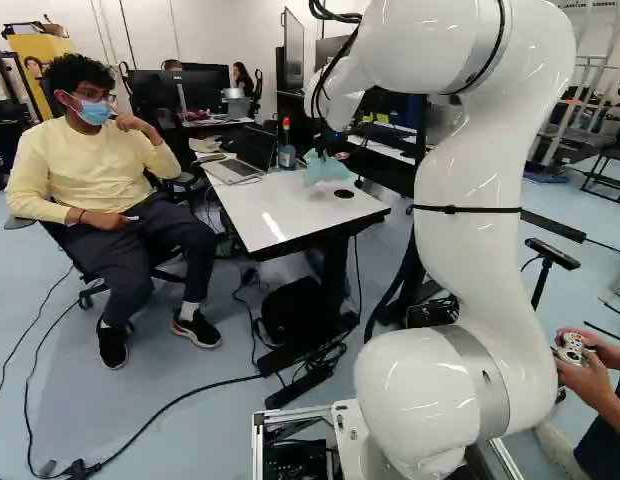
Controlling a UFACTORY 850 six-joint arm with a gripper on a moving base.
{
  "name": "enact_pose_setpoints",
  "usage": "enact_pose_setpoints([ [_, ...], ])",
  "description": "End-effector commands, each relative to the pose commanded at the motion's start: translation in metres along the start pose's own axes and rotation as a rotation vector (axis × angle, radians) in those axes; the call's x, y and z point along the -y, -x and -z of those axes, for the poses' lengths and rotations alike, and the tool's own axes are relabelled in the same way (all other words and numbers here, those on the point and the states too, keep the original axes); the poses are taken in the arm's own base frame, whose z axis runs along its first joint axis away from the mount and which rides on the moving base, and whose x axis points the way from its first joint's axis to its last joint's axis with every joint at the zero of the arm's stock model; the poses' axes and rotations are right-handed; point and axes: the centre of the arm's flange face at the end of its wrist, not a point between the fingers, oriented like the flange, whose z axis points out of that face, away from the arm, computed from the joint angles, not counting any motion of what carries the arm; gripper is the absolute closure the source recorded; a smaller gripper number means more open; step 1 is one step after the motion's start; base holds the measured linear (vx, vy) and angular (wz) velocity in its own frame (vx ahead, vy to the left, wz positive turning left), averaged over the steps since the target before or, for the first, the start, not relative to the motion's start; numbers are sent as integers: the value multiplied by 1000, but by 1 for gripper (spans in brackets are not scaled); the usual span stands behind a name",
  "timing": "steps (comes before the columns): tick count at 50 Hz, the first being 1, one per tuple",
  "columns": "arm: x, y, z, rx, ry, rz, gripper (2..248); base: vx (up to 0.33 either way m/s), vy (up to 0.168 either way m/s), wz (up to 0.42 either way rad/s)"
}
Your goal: Clean the table with the green towel
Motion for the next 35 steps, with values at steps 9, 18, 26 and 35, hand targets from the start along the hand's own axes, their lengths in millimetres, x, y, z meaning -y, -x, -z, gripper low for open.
enact_pose_setpoints([
  [9, 8, -6, 7, -9, -10, 4, 206, 0, 0, 0],
  [18, 17, -8, 7, -10, -20, 7, 206, 0, 0, 0],
  [26, 24, -9, 6, -12, -29, 10, 206, 0, 0, 0],
  [35, 33, -10, 5, -13, -39, 13, 206, 0, 0, 0],
])
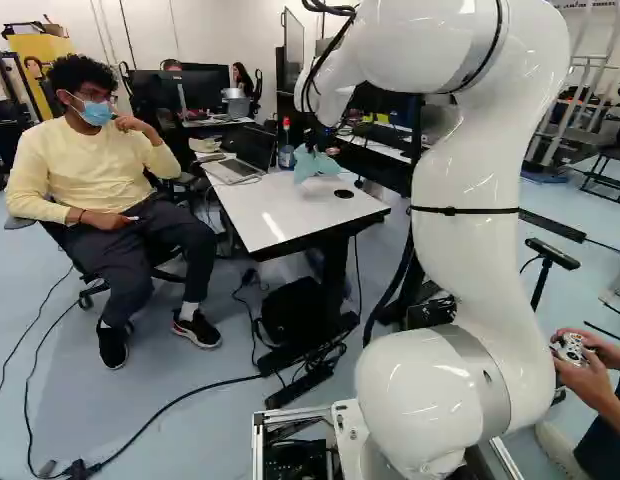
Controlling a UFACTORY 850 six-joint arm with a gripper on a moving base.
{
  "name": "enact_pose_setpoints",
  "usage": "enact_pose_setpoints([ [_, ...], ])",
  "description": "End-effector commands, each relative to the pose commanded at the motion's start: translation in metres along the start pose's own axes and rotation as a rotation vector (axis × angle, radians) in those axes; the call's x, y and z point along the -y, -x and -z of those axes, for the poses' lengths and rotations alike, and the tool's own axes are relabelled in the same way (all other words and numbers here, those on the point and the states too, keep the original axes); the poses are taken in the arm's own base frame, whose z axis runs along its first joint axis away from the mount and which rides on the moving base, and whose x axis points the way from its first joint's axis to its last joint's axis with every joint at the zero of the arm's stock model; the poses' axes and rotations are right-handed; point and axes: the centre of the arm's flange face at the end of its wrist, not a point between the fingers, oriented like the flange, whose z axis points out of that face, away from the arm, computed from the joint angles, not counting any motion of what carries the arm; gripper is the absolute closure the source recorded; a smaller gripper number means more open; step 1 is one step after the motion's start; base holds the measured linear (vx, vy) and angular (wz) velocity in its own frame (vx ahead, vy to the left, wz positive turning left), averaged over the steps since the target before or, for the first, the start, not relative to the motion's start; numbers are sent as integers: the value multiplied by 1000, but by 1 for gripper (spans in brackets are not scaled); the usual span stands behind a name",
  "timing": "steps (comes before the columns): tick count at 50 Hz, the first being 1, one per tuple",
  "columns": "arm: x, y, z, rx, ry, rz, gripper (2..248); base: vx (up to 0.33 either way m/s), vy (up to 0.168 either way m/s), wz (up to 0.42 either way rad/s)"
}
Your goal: Clean the table with the green towel
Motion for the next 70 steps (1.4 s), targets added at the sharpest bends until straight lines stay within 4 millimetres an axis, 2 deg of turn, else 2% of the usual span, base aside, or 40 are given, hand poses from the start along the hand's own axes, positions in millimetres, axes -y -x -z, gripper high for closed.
enact_pose_setpoints([
  [70, 70, -15, -20, -6, -86, 10, 206, 0, 0, 0],
])
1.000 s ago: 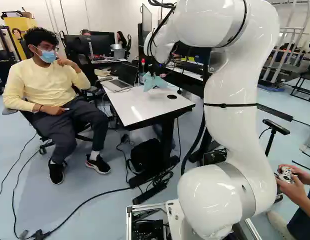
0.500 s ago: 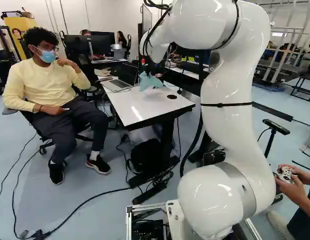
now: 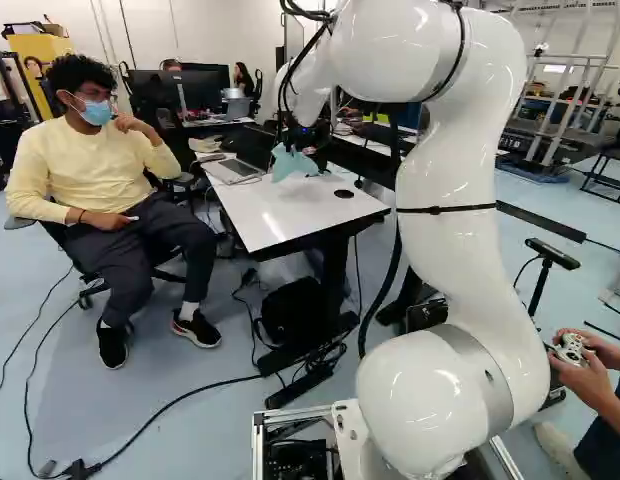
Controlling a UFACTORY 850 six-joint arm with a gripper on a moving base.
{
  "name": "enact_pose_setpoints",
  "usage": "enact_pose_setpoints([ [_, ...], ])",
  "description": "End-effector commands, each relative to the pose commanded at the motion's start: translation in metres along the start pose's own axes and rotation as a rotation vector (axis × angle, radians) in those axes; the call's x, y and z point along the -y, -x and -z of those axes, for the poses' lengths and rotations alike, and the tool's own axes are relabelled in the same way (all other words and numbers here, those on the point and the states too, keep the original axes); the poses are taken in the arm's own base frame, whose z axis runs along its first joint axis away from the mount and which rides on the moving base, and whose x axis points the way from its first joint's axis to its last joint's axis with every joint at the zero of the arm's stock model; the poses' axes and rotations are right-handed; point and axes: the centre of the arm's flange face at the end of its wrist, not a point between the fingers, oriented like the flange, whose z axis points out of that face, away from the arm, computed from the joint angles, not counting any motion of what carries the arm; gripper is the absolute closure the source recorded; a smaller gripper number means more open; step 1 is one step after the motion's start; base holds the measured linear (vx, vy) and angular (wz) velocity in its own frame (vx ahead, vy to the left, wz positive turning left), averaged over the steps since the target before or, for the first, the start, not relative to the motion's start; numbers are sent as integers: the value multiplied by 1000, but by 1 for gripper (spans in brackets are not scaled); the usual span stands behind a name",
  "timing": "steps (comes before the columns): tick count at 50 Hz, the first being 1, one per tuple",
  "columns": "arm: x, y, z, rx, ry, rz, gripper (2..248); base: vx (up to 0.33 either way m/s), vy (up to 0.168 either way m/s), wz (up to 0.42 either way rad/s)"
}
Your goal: Clean the table with the green towel
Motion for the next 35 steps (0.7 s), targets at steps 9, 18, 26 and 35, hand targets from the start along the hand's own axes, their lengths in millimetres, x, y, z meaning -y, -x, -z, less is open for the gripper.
enact_pose_setpoints([
  [9, 11, 0, -2, 5, -13, 3, 206, 0, 0, 0],
  [18, 21, 0, -3, 10, -26, 6, 206, 0, 0, 0],
  [26, 31, 0, -5, 14, -37, 8, 206, 0, 0, 0],
  [35, 42, 0, -6, 19, -50, 11, 206, 0, 0, 0],
])
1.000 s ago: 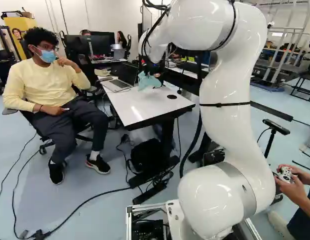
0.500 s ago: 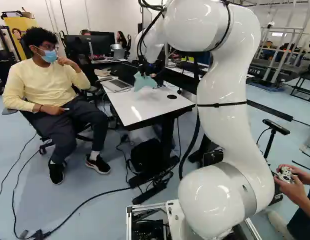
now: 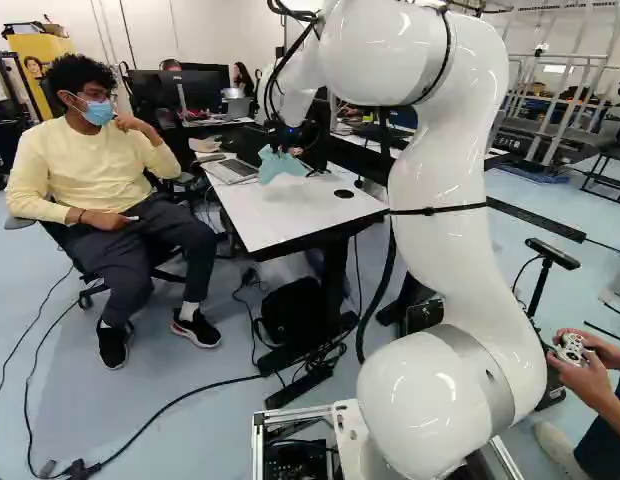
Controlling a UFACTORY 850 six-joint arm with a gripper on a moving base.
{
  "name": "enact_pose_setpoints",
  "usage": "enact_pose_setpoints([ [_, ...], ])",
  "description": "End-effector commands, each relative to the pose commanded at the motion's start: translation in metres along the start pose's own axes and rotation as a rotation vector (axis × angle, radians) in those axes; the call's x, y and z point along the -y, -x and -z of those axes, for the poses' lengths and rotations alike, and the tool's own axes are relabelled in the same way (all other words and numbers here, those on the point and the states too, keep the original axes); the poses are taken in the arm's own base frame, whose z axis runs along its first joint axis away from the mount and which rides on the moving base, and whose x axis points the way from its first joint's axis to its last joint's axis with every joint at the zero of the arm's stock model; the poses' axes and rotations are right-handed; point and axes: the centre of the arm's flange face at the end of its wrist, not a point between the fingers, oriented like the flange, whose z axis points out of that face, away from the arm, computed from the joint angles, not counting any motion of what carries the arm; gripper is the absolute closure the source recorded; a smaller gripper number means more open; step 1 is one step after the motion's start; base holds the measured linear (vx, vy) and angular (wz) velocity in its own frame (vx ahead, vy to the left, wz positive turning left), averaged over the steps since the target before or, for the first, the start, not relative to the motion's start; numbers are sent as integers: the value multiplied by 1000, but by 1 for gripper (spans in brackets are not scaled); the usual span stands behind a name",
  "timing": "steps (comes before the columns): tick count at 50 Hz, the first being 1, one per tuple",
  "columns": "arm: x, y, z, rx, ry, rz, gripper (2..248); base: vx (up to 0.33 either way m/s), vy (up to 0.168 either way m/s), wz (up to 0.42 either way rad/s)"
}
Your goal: Clean the table with the green towel
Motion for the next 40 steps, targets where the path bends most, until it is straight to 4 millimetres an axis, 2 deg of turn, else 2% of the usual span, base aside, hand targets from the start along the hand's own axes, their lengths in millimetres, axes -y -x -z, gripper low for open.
enact_pose_setpoints([
  [19, 22, 0, -4, 10, -27, 6, 206, 0, 0, 0],
  [40, 27, 0, -5, 13, -33, 4, 206, 0, 0, 0],
])
